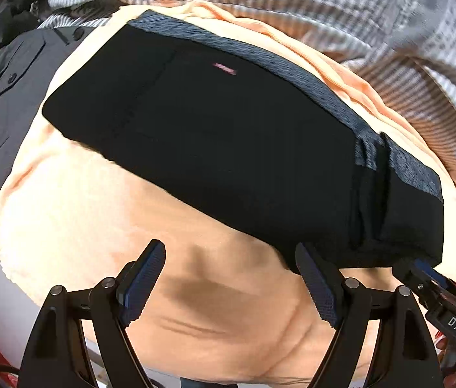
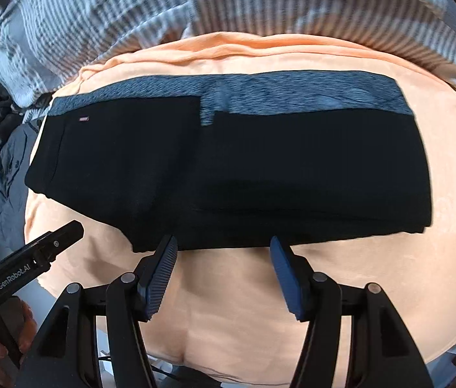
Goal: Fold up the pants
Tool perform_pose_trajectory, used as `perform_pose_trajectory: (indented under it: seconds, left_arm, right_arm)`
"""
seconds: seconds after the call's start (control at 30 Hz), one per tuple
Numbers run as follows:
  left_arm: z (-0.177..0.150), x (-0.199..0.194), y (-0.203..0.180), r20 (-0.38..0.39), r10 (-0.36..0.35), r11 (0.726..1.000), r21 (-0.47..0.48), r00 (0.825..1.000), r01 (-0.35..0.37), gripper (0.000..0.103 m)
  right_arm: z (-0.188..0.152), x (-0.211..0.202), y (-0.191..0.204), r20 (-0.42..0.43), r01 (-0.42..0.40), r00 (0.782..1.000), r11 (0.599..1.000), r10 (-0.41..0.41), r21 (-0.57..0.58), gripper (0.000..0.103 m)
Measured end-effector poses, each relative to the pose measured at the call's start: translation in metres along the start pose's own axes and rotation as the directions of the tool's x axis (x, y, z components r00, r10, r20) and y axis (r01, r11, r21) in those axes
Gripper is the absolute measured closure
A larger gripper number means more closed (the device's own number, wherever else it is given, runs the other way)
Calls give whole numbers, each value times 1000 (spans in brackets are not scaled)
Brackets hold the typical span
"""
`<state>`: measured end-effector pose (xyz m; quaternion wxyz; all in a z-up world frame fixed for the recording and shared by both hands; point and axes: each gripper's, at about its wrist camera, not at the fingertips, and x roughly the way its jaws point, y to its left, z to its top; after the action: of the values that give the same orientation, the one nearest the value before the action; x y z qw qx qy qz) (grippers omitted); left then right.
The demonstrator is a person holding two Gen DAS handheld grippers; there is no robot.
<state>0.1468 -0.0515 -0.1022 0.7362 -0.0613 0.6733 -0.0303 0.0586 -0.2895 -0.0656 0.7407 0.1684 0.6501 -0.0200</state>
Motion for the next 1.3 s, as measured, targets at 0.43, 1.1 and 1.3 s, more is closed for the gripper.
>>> perform_pose_trajectory:
  seconds: [0.43, 1.1, 1.3]
  left_arm:
    - [24, -1, 70, 56, -70, 989, -124, 996, 76, 19]
    - [66, 46, 146, 233, -381, 810, -382, 895, 444, 19]
    - [74, 49, 153, 281, -409, 763, -417, 868, 494, 19]
  right_arm:
    - [13, 45, 12, -68, 80, 994, 996, -82, -32, 39]
    - [9, 61, 24, -59, 84, 994, 990, -91, -112, 24]
    - [8, 64, 29, -52, 91, 994, 987, -99, -132, 24]
